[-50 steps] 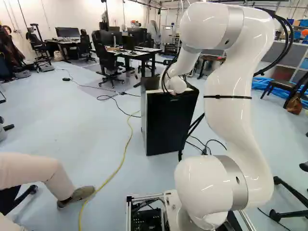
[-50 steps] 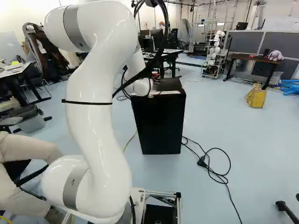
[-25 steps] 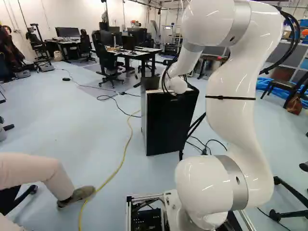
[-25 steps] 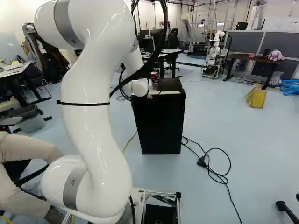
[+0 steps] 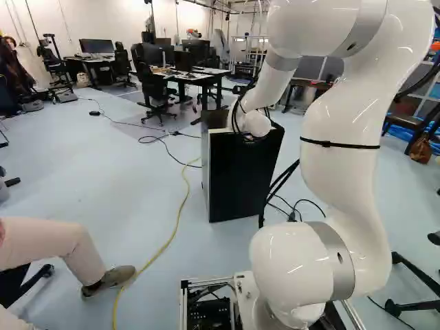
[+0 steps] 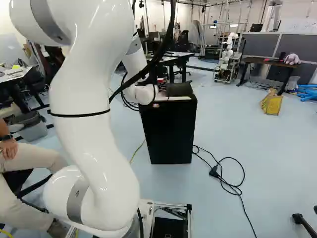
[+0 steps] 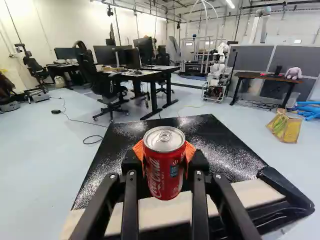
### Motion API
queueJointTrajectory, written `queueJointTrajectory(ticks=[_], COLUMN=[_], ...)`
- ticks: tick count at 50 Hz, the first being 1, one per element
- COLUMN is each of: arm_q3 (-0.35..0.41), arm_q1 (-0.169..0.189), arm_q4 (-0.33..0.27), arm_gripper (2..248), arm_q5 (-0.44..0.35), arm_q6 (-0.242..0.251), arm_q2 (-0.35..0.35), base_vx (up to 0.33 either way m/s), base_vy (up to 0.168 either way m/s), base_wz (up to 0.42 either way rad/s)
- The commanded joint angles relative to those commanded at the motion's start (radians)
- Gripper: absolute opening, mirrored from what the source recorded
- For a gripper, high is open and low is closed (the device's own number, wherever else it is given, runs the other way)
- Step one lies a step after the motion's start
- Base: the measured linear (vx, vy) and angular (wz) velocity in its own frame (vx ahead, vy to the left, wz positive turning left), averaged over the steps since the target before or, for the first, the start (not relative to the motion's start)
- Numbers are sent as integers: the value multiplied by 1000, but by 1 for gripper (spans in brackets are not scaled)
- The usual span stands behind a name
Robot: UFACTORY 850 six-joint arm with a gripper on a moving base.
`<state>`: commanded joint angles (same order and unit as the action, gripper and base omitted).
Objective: Grab a drink from the fridge
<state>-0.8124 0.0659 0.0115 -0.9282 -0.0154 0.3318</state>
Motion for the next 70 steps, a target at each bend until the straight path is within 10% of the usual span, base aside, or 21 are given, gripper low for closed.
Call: queueJointTrajectory(ticks=[70], arm_q3=[582], arm_q1=[-53], arm_q4=[-9], arm_gripper=[97], arm_q5=[45], arm_q6=[12], arm_q2=[-491], base_vx=[0], base_vy=[0], base_wz=[0])
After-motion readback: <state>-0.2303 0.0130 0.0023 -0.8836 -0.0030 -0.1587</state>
